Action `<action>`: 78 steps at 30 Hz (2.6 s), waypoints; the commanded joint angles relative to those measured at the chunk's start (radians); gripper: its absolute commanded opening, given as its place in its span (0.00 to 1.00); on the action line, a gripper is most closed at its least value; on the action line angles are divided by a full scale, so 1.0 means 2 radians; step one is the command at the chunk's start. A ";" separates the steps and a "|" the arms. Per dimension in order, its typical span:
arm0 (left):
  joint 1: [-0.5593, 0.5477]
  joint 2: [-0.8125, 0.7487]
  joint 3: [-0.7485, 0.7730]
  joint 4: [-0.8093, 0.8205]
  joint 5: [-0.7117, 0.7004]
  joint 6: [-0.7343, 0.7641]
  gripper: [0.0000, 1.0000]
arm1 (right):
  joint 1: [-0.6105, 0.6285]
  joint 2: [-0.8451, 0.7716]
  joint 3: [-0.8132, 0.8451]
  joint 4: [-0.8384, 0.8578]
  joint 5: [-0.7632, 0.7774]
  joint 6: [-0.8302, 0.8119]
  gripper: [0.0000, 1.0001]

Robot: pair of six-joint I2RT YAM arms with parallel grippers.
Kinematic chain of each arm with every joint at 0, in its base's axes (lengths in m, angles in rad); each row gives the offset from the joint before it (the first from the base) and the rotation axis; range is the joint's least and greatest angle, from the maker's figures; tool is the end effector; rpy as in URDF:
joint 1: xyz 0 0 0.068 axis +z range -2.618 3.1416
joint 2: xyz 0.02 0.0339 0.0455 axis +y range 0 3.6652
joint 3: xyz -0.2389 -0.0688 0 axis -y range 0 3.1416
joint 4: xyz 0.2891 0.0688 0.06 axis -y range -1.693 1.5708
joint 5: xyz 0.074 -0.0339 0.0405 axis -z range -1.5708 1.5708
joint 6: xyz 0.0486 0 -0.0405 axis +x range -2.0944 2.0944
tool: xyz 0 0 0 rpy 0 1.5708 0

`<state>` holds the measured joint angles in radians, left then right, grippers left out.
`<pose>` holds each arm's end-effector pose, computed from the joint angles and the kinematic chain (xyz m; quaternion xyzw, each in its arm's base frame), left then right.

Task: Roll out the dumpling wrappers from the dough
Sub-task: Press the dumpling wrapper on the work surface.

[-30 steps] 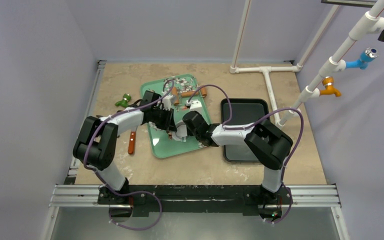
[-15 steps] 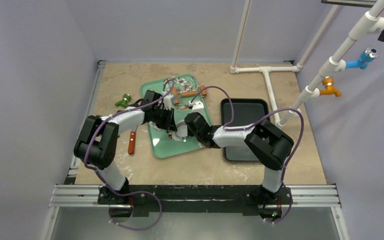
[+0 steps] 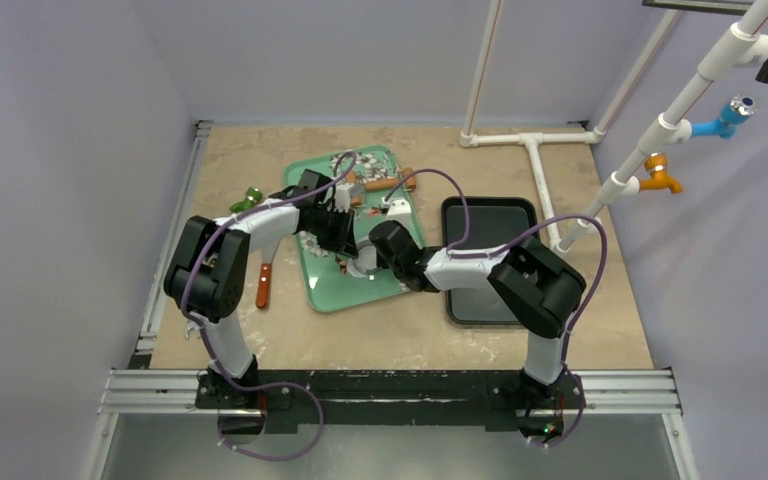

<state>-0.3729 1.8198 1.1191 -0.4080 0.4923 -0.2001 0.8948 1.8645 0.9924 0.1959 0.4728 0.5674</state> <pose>0.3554 -0.1637 0.0999 0.1371 0.9357 -0.2903 0.1460 0.2754 0.3080 0.0860 -0.0429 0.8813 0.1236 0.4540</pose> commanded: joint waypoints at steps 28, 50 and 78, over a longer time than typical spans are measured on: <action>-0.008 0.068 0.018 -0.034 0.021 -0.007 0.00 | 0.003 -0.022 -0.049 -0.127 -0.095 0.112 0.00; -0.005 0.063 0.038 -0.035 0.034 -0.003 0.00 | 0.016 -0.012 -0.027 -0.150 -0.055 0.102 0.00; 0.005 0.084 0.085 -0.049 0.044 0.003 0.00 | 0.037 -0.031 -0.020 -0.195 -0.071 0.127 0.00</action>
<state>-0.3607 1.9480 1.2583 -0.5571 0.6315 -0.2314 0.9005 1.8042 1.0153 -0.0582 0.4183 0.7258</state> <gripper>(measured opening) 0.144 0.018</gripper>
